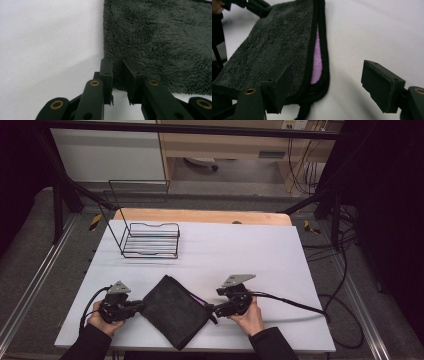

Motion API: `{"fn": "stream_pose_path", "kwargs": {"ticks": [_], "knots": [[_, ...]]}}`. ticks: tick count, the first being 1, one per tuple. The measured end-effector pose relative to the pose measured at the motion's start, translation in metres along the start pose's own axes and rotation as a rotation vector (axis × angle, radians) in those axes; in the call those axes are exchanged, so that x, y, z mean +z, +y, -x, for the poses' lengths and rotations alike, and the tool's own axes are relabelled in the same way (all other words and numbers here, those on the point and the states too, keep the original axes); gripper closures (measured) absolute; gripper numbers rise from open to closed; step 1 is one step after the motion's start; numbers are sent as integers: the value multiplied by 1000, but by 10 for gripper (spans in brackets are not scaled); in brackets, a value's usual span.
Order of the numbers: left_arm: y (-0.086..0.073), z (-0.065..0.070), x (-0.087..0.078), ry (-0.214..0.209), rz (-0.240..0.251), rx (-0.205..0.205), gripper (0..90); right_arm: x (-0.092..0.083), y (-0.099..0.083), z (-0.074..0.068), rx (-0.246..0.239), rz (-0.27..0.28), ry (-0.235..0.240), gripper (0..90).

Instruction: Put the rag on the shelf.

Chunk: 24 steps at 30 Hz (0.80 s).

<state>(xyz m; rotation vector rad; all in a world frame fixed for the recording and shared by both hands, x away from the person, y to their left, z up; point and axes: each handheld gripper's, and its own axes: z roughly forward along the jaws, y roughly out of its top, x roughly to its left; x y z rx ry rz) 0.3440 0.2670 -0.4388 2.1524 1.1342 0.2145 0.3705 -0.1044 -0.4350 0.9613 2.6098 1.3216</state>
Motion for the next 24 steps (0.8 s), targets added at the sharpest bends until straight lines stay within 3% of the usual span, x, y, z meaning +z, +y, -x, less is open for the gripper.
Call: {"fn": "stream_pose_path", "kwargs": {"ticks": [8,10,16,18,21,24], "knots": [[0,0,0,-4,-2,2,809,25,2,-5,-8,-71,5,394],[0,1,-1,-5,-4,7,814,27,1,-5,-5,-76,10,403],[1,-2,-3,-20,-5,-4,833,28,-1,-7,6,-94,49,564],[1,-2,-4,-18,-6,-1,835,28,-1,-7,35,-108,85,666],[1,-3,-5,-22,-6,-6,838,29,0,-7,80,-128,109,732],[2,-4,-6,-28,-2,-13,839,28,0,-7,76,-125,113,760]]}}
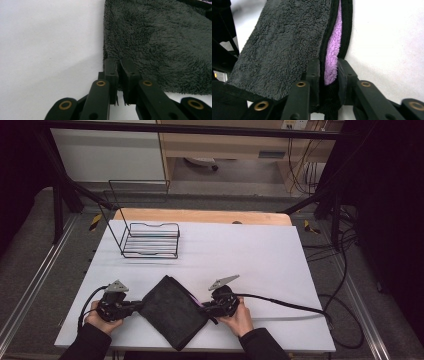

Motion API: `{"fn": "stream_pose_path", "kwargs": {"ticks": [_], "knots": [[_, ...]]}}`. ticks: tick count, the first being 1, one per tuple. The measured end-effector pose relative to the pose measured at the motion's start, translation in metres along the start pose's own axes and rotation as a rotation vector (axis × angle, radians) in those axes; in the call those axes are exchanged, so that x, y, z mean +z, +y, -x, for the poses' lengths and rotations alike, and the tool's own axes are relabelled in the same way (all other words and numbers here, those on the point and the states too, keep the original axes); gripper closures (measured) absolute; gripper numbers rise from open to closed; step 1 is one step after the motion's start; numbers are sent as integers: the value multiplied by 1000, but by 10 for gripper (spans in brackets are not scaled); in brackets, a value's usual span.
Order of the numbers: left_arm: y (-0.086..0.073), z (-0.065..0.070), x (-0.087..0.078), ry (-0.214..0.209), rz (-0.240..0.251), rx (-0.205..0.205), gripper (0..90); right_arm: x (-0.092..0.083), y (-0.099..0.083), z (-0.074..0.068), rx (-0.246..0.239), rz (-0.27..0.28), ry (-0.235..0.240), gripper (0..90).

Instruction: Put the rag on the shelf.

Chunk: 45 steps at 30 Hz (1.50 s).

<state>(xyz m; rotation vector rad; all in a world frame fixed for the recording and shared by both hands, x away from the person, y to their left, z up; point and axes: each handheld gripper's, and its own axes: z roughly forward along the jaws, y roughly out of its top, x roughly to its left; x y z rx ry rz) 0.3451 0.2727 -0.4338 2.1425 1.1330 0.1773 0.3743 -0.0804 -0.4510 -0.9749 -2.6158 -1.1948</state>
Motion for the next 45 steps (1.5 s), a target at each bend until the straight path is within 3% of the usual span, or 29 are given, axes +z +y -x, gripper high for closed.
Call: {"fn": "stream_pose_path", "kwargs": {"ticks": [8,15,20,23,28,29,32,33,35,36,38,42,43,44,45], "knots": [[4,-2,-3,-1,26,-9,841,-8,2,-4,10,33,2,786],[16,-6,2,16,35,-3,842,-13,3,-11,-3,49,-31,789],[33,-8,7,20,54,-5,842,-15,2,-13,11,59,-58,789],[35,-8,7,21,58,0,842,-12,-1,-15,16,54,-76,782],[23,-8,7,39,29,13,839,-10,0,-12,-17,44,-89,652],[20,-9,7,31,25,7,837,-13,9,-6,-36,83,-100,551],[16,-11,9,20,16,1,835,-14,23,-1,-35,131,-89,508],[16,-11,9,22,13,5,832,-9,41,3,-45,156,-108,427],[15,-9,10,34,9,24,831,1,58,7,-53,144,-123,398],[15,-9,10,34,9,24,830,1,58,7,-53,144,-123,398],[14,-9,10,37,10,30,829,21,80,14,-51,133,-122,386],[13,-9,10,34,6,30,830,49,95,21,-48,121,-113,408],[13,-9,10,33,5,29,830,49,95,21,-48,121,-113,408],[13,-9,10,32,4,30,830,62,97,23,-57,98,-111,426],[13,-10,9,31,4,30,830,62,97,23,-57,98,-111,426]]}}
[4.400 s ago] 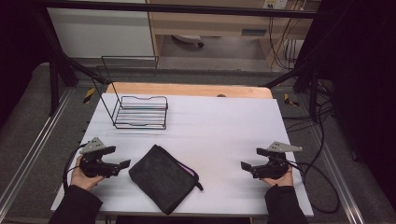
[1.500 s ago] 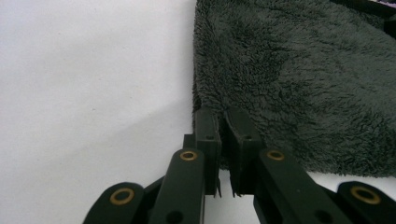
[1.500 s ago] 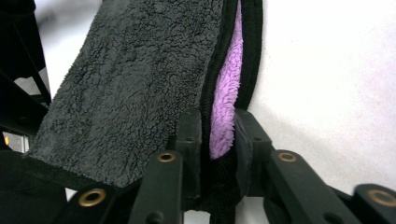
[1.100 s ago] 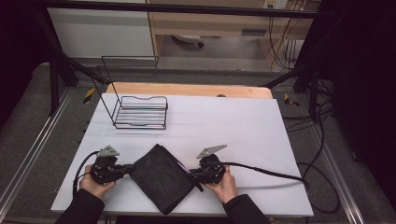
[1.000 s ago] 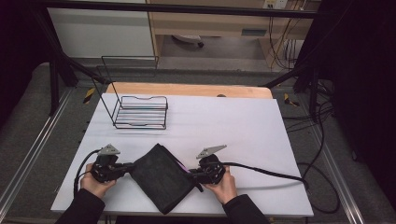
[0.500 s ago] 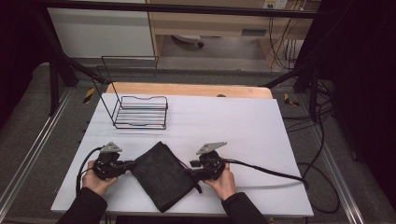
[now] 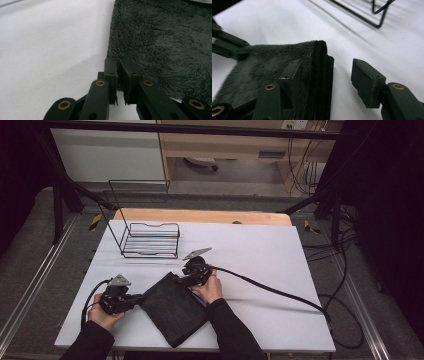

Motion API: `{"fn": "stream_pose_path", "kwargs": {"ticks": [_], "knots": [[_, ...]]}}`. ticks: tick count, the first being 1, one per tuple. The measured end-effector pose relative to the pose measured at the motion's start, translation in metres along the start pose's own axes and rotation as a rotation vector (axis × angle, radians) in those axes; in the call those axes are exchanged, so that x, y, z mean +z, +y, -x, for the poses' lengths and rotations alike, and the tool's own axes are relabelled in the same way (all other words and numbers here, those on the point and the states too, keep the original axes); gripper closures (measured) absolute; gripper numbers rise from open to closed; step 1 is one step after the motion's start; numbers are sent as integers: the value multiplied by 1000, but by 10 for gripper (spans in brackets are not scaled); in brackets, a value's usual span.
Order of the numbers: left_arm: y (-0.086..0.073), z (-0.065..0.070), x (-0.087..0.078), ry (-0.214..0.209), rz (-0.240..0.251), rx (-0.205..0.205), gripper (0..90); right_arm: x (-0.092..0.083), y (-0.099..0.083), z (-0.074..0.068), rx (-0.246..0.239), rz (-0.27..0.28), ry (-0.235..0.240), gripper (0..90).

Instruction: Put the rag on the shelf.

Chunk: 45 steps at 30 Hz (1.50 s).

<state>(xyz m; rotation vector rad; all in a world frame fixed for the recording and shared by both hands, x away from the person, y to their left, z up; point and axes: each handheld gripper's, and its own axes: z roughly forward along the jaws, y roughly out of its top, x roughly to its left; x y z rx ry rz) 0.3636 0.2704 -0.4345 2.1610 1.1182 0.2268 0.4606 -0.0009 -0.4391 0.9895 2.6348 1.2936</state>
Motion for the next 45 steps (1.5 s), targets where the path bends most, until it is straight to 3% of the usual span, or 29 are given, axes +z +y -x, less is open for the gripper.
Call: {"fn": "stream_pose_path", "kwargs": {"ticks": [4,11,14,15,18,24,27,34,36,37,41,45], "knots": [[0,-1,0,-2,-2,1,830,18,-3,-2,-5,-18,44,497],[-1,-1,1,-5,-2,-4,824,20,-3,-2,13,-42,92,583],[-1,-2,1,-7,-2,-8,821,20,-3,-1,9,-48,114,654],[-1,-2,1,-7,-2,-9,820,21,-4,-1,33,-58,136,722],[-1,-1,1,-5,-1,-8,822,20,-4,-2,30,-52,133,772],[3,-2,-2,-9,18,-15,827,11,-2,-7,22,-12,87,791],[9,-3,-3,-8,36,-19,828,-1,-4,-10,45,41,52,795],[31,-3,3,8,53,-3,829,-14,-11,-10,84,98,-30,796],[38,-4,7,18,56,-2,829,-15,-12,-9,94,106,-42,796],[43,-4,10,25,54,-3,829,-17,-14,-8,100,118,-77,795],[58,-5,26,59,44,4,830,-20,-18,-4,125,134,-134,793],[70,-7,43,76,67,-20,831,-22,-21,0,147,147,-184,791]]}}
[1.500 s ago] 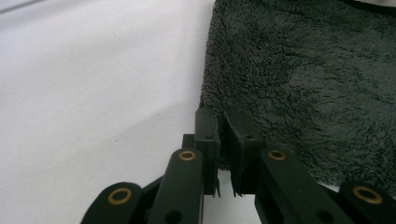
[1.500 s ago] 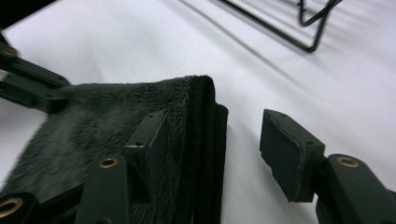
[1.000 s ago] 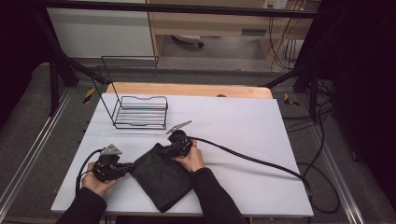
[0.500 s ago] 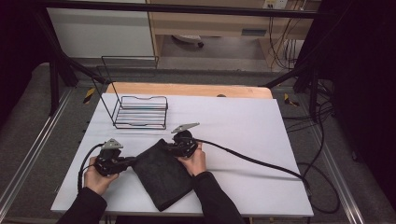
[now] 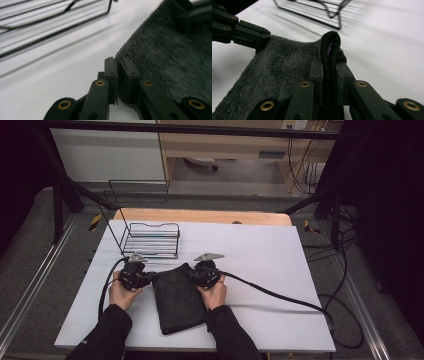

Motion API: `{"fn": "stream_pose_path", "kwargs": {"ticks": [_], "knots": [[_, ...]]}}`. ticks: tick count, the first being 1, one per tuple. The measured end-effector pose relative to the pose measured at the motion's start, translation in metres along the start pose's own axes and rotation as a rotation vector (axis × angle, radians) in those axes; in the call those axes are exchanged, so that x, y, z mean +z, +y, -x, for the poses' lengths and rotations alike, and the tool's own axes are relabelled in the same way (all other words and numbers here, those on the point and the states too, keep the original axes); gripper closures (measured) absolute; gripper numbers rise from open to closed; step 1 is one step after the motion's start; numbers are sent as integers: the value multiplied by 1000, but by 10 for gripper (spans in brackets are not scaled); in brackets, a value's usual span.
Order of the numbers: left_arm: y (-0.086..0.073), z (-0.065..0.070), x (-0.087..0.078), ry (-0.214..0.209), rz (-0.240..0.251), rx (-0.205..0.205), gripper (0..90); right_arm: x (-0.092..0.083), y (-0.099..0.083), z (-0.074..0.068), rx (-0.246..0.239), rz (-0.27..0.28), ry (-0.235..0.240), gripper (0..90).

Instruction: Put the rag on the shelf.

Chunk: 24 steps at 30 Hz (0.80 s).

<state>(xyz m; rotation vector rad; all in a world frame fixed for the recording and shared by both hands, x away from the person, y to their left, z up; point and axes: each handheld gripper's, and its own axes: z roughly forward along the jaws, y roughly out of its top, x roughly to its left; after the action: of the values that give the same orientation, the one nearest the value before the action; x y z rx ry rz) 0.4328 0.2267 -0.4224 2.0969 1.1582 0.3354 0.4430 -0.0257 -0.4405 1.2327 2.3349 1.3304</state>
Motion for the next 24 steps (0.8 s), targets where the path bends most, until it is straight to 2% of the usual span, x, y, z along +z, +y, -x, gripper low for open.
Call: {"fn": "stream_pose_path", "kwargs": {"ticks": [1,3,7,8,10,11,12,14,15,16,17,18,20,24], "knots": [[2,0,4,1,14,-7,831,-2,-1,3,14,8,-34,789],[5,0,12,1,35,-18,829,-4,-3,6,14,15,-57,788],[5,0,19,-12,68,-54,780,-6,-7,12,26,18,-76,786],[5,0,18,3,71,-57,732,-6,-8,12,27,12,-78,784],[5,1,10,36,79,-60,578,-3,-10,13,17,7,-91,759],[5,1,5,31,79,-66,530,-2,-10,14,13,4,-94,737],[4,2,-1,28,77,-63,530,-2,-10,14,13,4,-94,737],[-1,5,-13,27,81,-66,450,-5,-9,14,-11,19,-97,613],[-5,7,-19,5,84,-67,450,-5,-9,14,-11,19,-97,613],[-9,10,-23,-11,83,-67,409,-11,-7,15,-43,32,-90,471],[-19,17,-31,-28,64,-54,384,-16,-5,15,-64,38,-84,431],[-19,17,-31,-28,64,-54,364,-21,-4,14,-77,34,-78,410],[-30,24,-36,-44,40,-45,336,-32,-3,13,-110,37,-61,330],[-49,38,-41,-93,5,-54,327,-53,-10,11,-128,25,-12,257]]}}
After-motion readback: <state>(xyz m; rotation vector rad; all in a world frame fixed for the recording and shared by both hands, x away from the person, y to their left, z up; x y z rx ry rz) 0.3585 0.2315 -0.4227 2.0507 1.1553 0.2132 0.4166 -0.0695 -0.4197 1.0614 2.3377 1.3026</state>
